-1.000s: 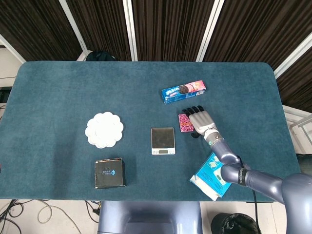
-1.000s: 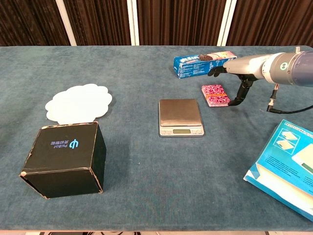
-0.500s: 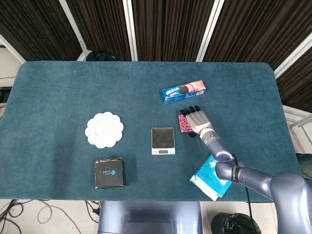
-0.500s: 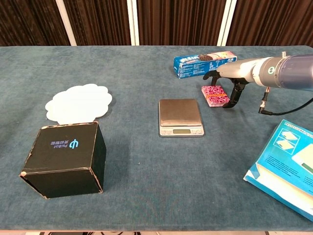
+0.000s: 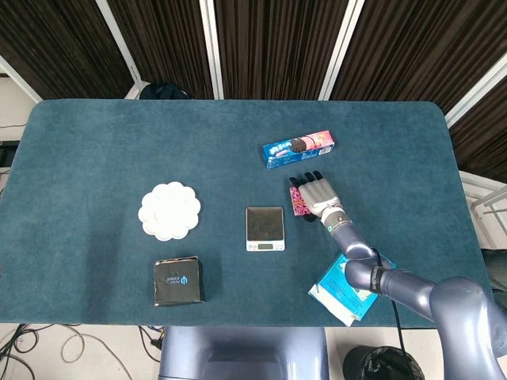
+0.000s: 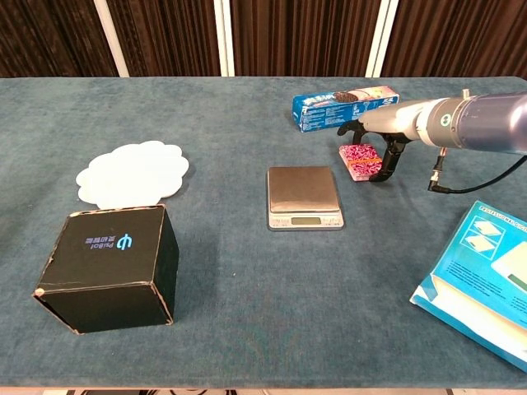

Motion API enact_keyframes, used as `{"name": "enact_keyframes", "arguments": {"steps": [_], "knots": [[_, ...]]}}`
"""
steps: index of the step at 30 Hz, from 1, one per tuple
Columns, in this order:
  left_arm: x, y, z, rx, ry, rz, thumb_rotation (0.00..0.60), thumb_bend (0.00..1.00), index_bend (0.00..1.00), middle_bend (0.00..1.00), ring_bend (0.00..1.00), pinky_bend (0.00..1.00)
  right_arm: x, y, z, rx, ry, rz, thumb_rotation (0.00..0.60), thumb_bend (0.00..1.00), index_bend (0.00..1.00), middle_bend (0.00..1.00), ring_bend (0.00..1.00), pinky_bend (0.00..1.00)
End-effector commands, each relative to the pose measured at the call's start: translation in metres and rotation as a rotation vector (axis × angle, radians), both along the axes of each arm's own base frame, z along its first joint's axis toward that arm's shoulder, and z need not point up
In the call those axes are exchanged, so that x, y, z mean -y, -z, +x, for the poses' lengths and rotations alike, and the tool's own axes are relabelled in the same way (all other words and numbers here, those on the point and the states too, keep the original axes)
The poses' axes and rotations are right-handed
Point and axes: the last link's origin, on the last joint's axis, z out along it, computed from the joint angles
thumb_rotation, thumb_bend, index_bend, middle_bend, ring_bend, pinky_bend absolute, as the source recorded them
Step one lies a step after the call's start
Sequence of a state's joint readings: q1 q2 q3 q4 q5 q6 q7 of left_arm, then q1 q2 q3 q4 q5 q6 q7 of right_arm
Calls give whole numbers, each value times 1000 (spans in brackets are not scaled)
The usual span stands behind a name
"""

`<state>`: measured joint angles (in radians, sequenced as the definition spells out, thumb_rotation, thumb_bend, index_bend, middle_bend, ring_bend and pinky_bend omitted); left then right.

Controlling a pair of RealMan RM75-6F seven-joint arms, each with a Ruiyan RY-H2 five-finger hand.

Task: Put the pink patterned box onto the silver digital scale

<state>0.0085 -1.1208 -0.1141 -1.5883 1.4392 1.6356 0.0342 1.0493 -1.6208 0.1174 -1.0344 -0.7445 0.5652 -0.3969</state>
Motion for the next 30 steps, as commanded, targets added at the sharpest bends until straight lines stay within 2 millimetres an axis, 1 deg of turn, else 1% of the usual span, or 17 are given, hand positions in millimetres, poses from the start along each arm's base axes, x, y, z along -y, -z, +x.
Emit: {"name": "enact_keyframes", "arguments": {"steps": [1, 10, 14, 17, 21, 25, 30], "knots": [[0, 0, 0, 0, 0, -1, 600, 662, 60, 0, 0, 0, -1, 0, 2, 11, -1, -2, 600, 384, 81, 352, 117, 0], [0, 1, 0, 6, 0, -4, 600, 662, 60, 0, 0, 0, -3, -10, 22, 57, -31, -2, 600, 385, 81, 391, 155, 0], [0, 0, 0, 7, 0, -4, 600, 662, 60, 0, 0, 0, -9, -14, 35, 69, -62, 5, 600, 385, 81, 392, 156, 0], [0, 1, 0, 9, 0, -4, 600, 662, 60, 0, 0, 0, -15, -15, 50, 100, -79, 9, 600, 385, 81, 392, 155, 0], [0, 1, 1, 11, -1, -8, 600, 662, 63, 0, 0, 0, -27, -9, 69, 136, -98, 31, 600, 384, 81, 392, 156, 0], [1, 1, 1, 14, 0, -8, 600, 662, 69, 0, 0, 0, -41, 4, 87, 146, -128, 67, 600, 385, 81, 392, 155, 0], [1, -1, 0, 17, 2, -5, 600, 662, 69, 0, 0, 0, -51, 16, 101, 136, -159, 85, 600, 384, 80, 392, 156, 0]]}}
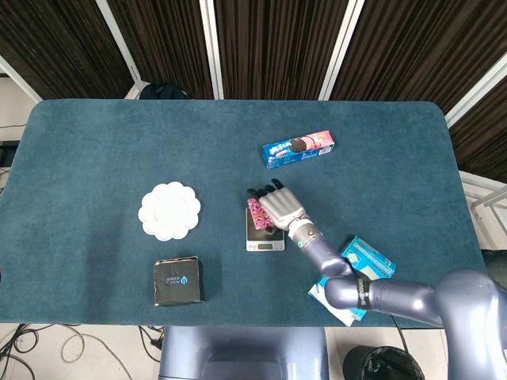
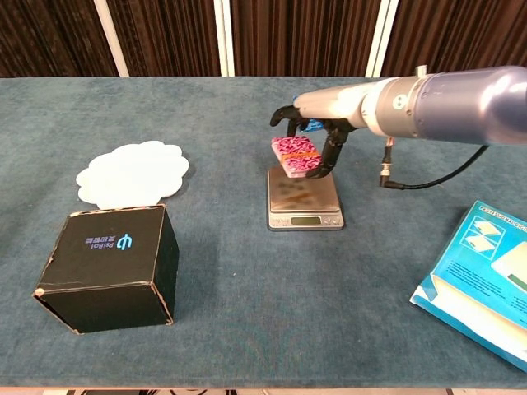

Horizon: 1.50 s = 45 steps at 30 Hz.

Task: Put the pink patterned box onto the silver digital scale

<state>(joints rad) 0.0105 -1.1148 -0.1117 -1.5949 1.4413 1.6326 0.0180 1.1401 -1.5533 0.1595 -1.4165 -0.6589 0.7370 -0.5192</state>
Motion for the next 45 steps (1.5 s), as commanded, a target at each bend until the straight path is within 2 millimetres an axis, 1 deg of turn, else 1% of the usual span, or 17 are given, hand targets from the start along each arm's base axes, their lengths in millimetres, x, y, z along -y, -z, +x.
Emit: {"name": "enact_keyframes", "arguments": {"steps": [1, 5, 9, 15, 18, 22, 25, 29, 32, 34, 39, 45], "knots": [[0, -1, 0, 2, 0, 1, 600, 662, 69, 0, 0, 0, -6, 8, 8, -5, -15, 10, 600, 384, 80, 392, 156, 0], [1, -1, 0, 6, 1, -2, 600, 662, 69, 0, 0, 0, -10, 16, 11, -22, -25, 6, 600, 384, 81, 392, 156, 0], [1, -1, 0, 6, 3, -2, 600, 662, 69, 0, 0, 0, -10, 20, 7, -52, -24, -6, 600, 385, 81, 392, 156, 0], [1, -1, 0, 3, 5, -5, 600, 662, 69, 0, 0, 0, -10, 16, -1, -62, -8, 0, 600, 384, 80, 392, 147, 0], [0, 0, 1, 0, 8, -6, 600, 662, 69, 0, 0, 0, -10, 15, -5, -64, 3, 10, 600, 384, 78, 386, 126, 0], [0, 1, 1, -4, 7, -6, 600, 662, 69, 0, 0, 0, -11, 14, -13, -73, 30, 36, 600, 384, 21, 274, 70, 0], [0, 1, 1, -4, 6, -5, 600, 662, 69, 0, 0, 0, -10, 13, -13, -69, 44, 54, 600, 385, 2, 211, 43, 0], [0, 1, 1, -1, 4, -4, 600, 662, 69, 0, 0, 0, -10, 14, -14, -71, 51, 60, 600, 385, 0, 122, 7, 0], [1, 0, 0, 1, 3, -3, 600, 662, 68, 0, 0, 0, -10, 14, -15, -69, 59, 56, 600, 384, 0, 42, 0, 0], [1, 0, 0, 1, 3, -3, 600, 662, 68, 0, 0, 0, -10, 12, -15, -70, 56, 54, 600, 384, 0, 9, 0, 0], [0, 0, 0, 3, 1, -4, 600, 662, 68, 0, 0, 0, -15, 1, -15, -96, 54, 69, 600, 361, 0, 0, 0, 0], [0, 1, 0, 0, 1, -5, 600, 662, 68, 0, 0, 0, -22, -21, -13, -76, 35, 43, 600, 359, 0, 0, 0, 0]]}}
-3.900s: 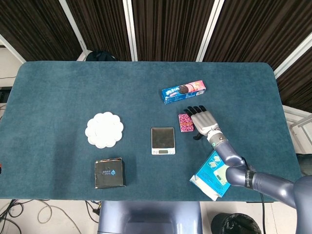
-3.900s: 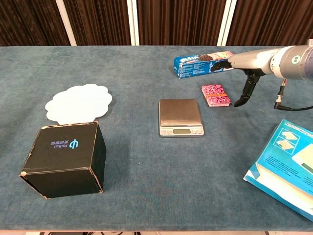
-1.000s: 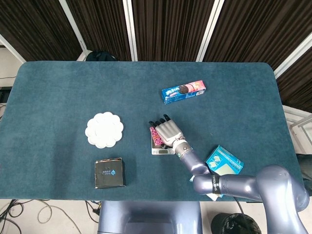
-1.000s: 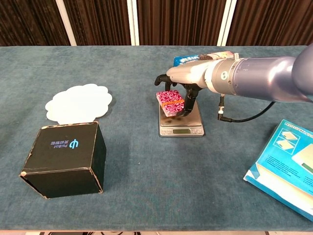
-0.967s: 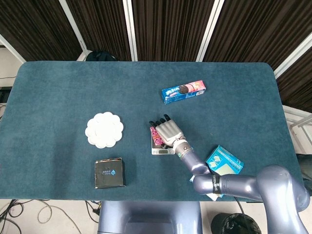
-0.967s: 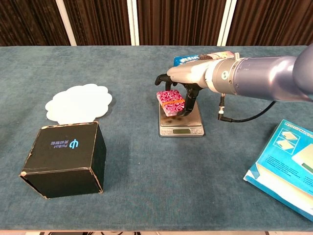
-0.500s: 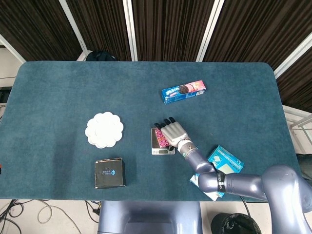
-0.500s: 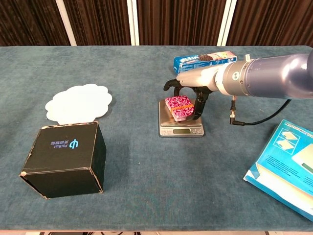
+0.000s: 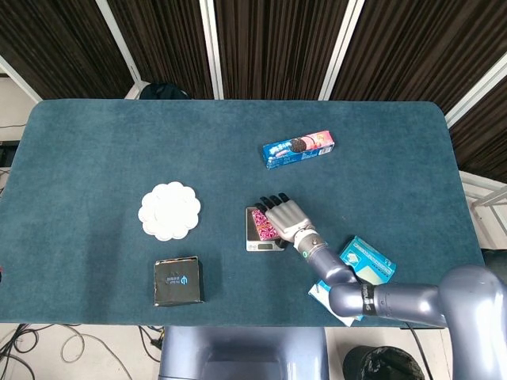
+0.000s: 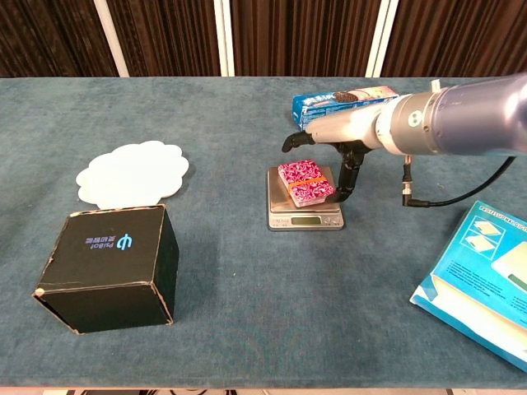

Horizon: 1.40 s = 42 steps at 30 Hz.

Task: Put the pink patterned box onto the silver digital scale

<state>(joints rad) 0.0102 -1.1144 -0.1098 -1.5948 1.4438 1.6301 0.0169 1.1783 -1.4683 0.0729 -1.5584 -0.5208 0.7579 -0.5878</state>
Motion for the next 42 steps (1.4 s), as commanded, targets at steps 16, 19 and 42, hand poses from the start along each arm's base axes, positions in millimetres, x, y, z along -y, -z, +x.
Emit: {"name": "enact_keyframes", "arguments": {"steps": [16, 19, 42], "knots": [[-1, 4, 2, -6, 5, -7, 600, 662, 68, 0, 0, 0, -109, -152, -117, 127, -99, -341, 600, 359, 0, 0, 0, 0], [-1, 4, 2, -6, 6, -7, 600, 662, 68, 0, 0, 0, -136, -166, -147, 149, -84, -429, 600, 359, 0, 0, 0, 0], [0, 3, 1, 0, -10, -2, 600, 662, 66, 0, 0, 0, -219, -181, -215, 88, 8, -712, 600, 360, 0, 0, 0, 0]]}}
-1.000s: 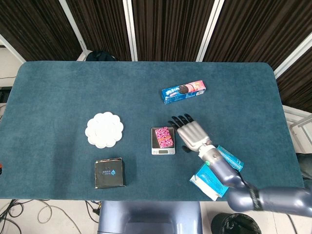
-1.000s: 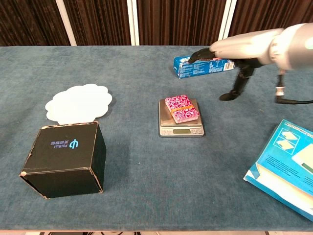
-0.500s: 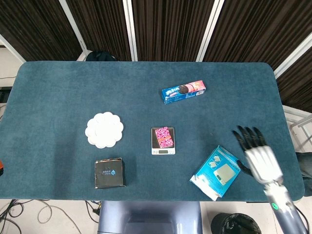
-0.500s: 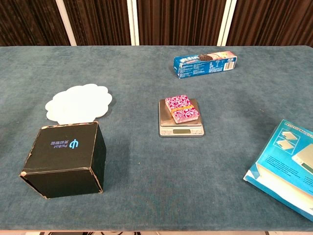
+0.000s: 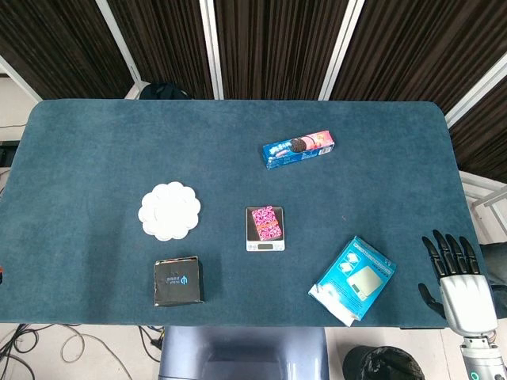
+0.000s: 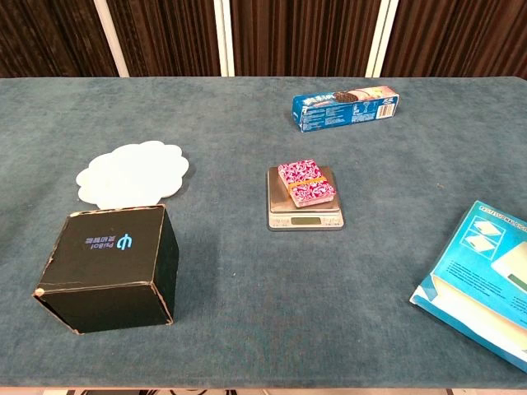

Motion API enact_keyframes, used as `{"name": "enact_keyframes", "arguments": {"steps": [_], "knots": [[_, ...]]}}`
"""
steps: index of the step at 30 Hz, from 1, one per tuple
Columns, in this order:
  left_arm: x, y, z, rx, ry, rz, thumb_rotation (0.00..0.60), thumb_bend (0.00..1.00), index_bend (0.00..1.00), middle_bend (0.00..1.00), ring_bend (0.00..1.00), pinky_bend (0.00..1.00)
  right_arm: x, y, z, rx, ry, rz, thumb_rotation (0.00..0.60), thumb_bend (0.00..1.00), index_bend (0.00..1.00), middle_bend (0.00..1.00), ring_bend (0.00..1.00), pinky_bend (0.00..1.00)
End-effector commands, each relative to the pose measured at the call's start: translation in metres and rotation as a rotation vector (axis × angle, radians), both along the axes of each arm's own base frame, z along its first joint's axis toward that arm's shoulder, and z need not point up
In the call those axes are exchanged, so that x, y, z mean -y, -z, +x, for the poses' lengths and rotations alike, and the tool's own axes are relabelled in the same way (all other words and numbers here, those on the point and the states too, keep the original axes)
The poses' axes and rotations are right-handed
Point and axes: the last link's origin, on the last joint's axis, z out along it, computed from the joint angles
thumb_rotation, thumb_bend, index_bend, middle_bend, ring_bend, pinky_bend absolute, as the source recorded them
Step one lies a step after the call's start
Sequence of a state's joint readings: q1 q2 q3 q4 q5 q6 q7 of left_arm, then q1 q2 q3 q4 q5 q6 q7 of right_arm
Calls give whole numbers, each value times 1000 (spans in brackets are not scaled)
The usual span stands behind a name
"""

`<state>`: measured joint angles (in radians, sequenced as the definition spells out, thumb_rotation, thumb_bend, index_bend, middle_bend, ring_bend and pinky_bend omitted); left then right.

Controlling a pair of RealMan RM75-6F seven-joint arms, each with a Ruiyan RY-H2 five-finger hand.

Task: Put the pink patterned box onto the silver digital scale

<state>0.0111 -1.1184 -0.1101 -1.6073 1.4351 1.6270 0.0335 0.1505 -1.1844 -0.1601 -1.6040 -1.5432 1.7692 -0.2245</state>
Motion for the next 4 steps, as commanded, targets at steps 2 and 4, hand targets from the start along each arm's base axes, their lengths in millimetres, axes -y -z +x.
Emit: {"name": "enact_keyframes", "arguments": {"steps": [2, 4], "knots": [[0, 0, 0, -5, 0, -3, 600, 662, 65, 0, 0, 0, 0, -1, -1, -6, 10, 13, 600, 360, 0, 0, 0, 0], [0, 1, 0, -4, -2, -5, 600, 662, 66, 0, 0, 0, -1, -2, 0, -1, 12, 14, 600, 359, 0, 0, 0, 0]]}}
